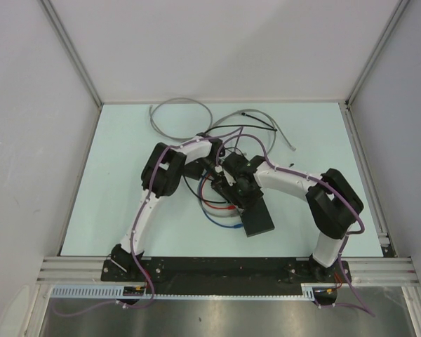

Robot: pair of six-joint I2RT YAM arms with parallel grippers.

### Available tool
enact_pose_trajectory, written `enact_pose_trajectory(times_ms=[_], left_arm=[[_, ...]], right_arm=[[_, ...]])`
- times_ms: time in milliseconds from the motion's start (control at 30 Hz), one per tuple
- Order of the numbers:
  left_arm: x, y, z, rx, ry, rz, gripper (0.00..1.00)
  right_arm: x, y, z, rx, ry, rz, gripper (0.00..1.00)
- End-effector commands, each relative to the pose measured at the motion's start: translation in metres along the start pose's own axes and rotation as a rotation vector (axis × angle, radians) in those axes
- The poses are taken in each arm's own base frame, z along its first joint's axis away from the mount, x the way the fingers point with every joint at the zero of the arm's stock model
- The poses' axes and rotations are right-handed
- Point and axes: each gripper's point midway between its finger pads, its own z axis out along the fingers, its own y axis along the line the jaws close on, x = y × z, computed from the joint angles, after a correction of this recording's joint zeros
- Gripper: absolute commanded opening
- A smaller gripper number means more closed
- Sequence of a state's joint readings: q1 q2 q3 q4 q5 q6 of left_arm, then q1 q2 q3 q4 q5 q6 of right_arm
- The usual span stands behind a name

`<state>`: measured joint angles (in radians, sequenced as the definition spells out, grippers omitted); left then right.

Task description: Pull the plug from the switch port

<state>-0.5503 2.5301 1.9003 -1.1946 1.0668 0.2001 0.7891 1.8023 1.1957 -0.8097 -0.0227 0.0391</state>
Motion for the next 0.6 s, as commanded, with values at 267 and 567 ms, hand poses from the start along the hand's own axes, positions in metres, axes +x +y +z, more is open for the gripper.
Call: enact_pose_trajectory(times_ms=[267,567], left_arm=[[0.055,0.138,-0.084,-0.889,0.224,0.081,0.0],[0.078,0.14,-0.072,-0.864,0.28,-0.111,0.0]], right_arm=[[0.051,-0.022,0.066,0.049,0.198,-0.005,0.61],[0.049,-0.015,0.065,0.021,0.181,-0.01,0.61]])
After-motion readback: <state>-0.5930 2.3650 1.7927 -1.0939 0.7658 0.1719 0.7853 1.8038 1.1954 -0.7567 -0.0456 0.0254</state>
